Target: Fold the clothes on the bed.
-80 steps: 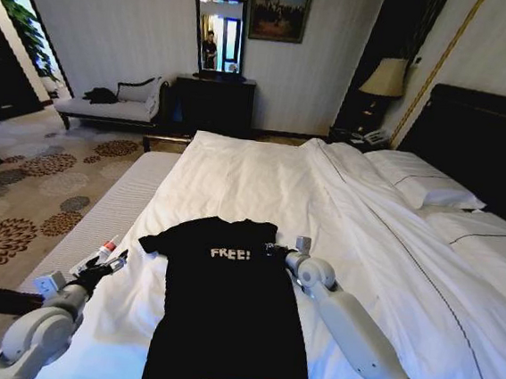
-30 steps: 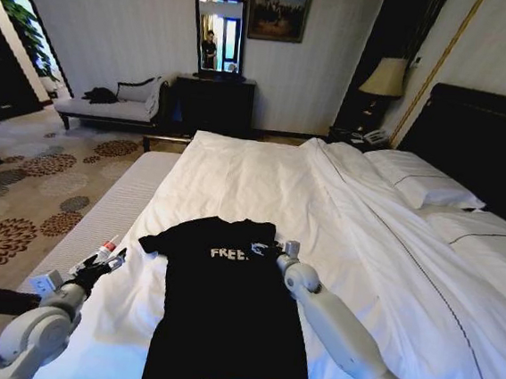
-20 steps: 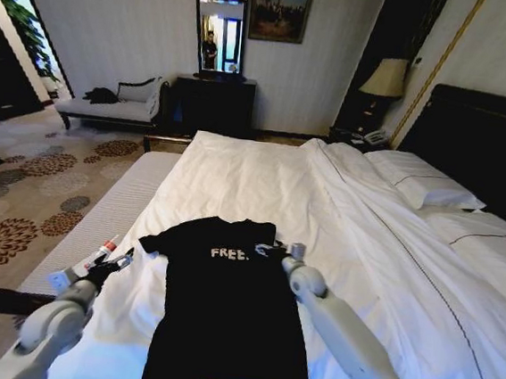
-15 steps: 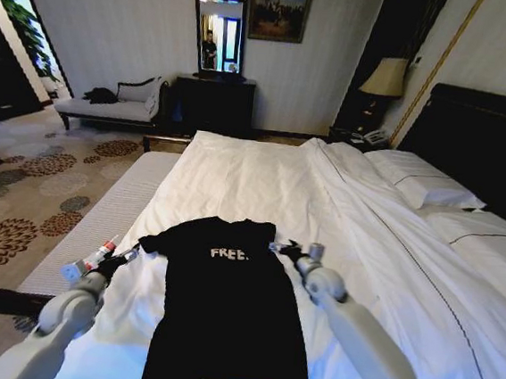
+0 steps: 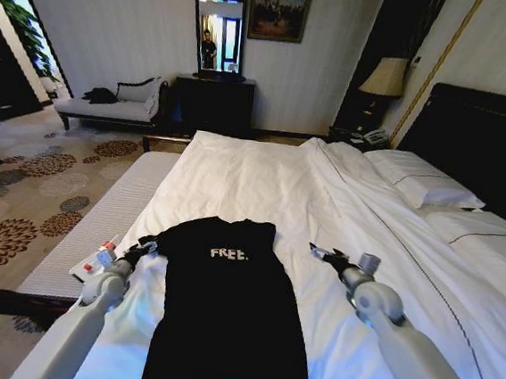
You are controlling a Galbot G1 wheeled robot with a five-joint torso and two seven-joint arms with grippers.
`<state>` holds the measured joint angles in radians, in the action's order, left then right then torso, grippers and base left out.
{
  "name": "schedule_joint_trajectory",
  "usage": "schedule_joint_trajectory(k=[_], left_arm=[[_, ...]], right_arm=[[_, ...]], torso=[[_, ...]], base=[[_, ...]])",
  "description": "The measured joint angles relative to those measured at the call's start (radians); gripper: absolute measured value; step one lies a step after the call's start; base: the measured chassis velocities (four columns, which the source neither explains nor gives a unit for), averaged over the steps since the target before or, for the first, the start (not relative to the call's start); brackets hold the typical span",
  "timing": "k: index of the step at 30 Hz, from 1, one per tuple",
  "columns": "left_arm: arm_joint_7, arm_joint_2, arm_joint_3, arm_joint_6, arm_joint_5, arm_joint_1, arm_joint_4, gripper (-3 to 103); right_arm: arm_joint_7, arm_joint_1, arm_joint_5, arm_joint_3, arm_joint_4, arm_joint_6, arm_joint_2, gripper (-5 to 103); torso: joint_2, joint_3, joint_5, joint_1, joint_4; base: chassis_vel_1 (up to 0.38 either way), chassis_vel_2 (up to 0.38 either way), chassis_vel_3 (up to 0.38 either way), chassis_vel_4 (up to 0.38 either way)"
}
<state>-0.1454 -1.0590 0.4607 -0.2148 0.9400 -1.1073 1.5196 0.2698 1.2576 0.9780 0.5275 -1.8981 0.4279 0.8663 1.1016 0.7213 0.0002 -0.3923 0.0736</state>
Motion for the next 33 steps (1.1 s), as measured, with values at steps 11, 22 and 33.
schedule_joint_trajectory(k=[11, 22, 33], left_arm=[[-0.028, 0.004, -0.006, -0.008, -0.004, 0.02, -0.029, 85], [-0.034, -0.004, 0.005, -0.023, -0.019, 0.021, -0.043, 46], [-0.039, -0.01, 0.023, -0.025, -0.032, 0.01, -0.034, 8]], right_arm=[[0.017, 0.039, 0.007, 0.024, -0.042, 0.002, 0.0, 100], [0.022, 0.046, 0.014, 0.029, -0.052, 0.004, -0.009, 100], [0.019, 0.048, 0.009, 0.018, -0.051, 0.004, 0.001, 100]], torso=[[0.0, 0.0, -0.0001, 0.0, -0.0003], [0.0, 0.0, -0.0001, 0.0, -0.0001], [0.0, 0.0, -0.0001, 0.0, -0.0002]], base=[[0.0, 0.0, 0.0, 0.0], [0.0, 0.0, 0.0, 0.0], [0.0, 0.0, 0.0, 0.0]])
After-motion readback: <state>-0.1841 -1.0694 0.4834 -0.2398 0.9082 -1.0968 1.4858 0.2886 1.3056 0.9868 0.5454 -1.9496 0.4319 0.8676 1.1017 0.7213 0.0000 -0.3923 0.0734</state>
